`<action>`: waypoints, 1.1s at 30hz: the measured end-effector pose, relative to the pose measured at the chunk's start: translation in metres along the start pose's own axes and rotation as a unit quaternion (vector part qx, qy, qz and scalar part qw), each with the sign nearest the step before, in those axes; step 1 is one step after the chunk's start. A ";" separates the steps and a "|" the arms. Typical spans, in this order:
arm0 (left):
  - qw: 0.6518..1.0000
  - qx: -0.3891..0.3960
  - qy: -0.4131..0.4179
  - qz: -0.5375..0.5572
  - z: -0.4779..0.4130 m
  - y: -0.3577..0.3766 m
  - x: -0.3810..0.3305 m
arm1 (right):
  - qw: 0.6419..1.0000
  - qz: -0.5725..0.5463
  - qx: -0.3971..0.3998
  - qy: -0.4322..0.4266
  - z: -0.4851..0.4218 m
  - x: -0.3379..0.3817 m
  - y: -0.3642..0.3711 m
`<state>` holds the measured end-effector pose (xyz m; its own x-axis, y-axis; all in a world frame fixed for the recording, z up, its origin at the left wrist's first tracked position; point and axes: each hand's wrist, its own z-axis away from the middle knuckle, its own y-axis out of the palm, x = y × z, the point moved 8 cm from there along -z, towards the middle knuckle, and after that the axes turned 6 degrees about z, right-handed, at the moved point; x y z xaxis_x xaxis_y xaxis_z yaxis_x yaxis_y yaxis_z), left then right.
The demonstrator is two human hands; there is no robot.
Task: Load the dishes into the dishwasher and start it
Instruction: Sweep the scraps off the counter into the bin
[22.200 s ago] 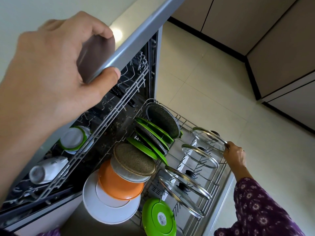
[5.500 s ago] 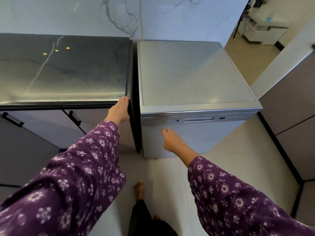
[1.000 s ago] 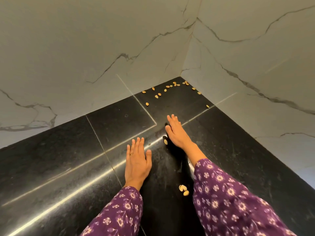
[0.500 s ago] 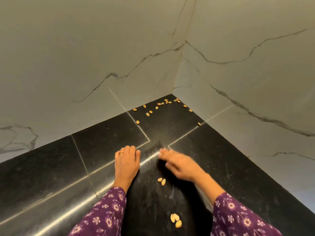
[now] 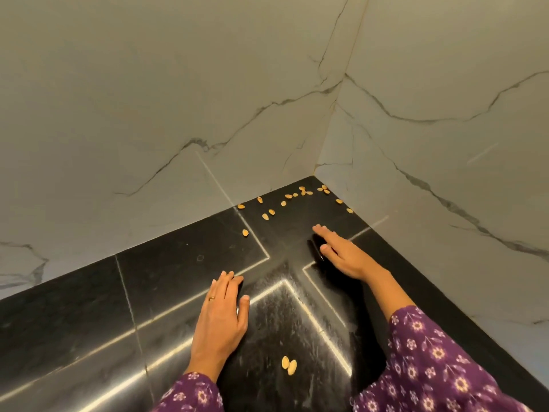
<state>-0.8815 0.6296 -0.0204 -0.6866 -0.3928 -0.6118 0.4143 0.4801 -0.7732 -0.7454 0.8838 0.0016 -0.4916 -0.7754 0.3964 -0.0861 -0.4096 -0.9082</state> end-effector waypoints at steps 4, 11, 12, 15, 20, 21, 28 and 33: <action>1.000 0.008 -0.012 -0.003 0.000 0.002 0.003 | 0.992 -0.018 -0.079 0.094 -0.035 -0.039 -0.029; 0.999 0.009 -0.019 -0.024 -0.001 0.003 0.005 | 0.987 -0.061 -0.056 0.136 -0.081 -0.057 -0.025; 0.999 0.008 -0.022 -0.024 -0.001 0.003 0.005 | 0.990 -0.063 -0.052 0.111 -0.082 -0.048 -0.022; 0.999 0.008 -0.024 -0.027 -0.001 0.002 0.004 | 0.995 -0.059 -0.071 0.037 -0.084 -0.029 -0.024; 0.999 0.009 -0.025 -0.035 -0.001 0.001 0.004 | 0.984 -0.064 -0.114 0.124 -0.100 -0.060 -0.040; 0.999 0.009 -0.025 -0.035 -0.001 0.001 0.003 | 0.986 -0.062 -0.096 0.124 -0.104 -0.060 -0.038; 0.999 0.013 -0.018 -0.042 -0.002 0.001 0.000 | 0.970 -0.143 -0.161 0.112 -0.127 -0.051 -0.056; 0.999 0.012 -0.016 -0.040 -0.002 0.000 0.000 | 0.990 -0.091 -0.029 0.106 -0.151 -0.035 -0.026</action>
<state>-0.8823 0.6308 -0.0196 -0.6995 -0.4542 -0.5517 0.3726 0.4270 -0.8239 -0.8570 0.9940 -0.0094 -0.6340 -0.5703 0.5223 -0.2370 -0.4997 -0.8332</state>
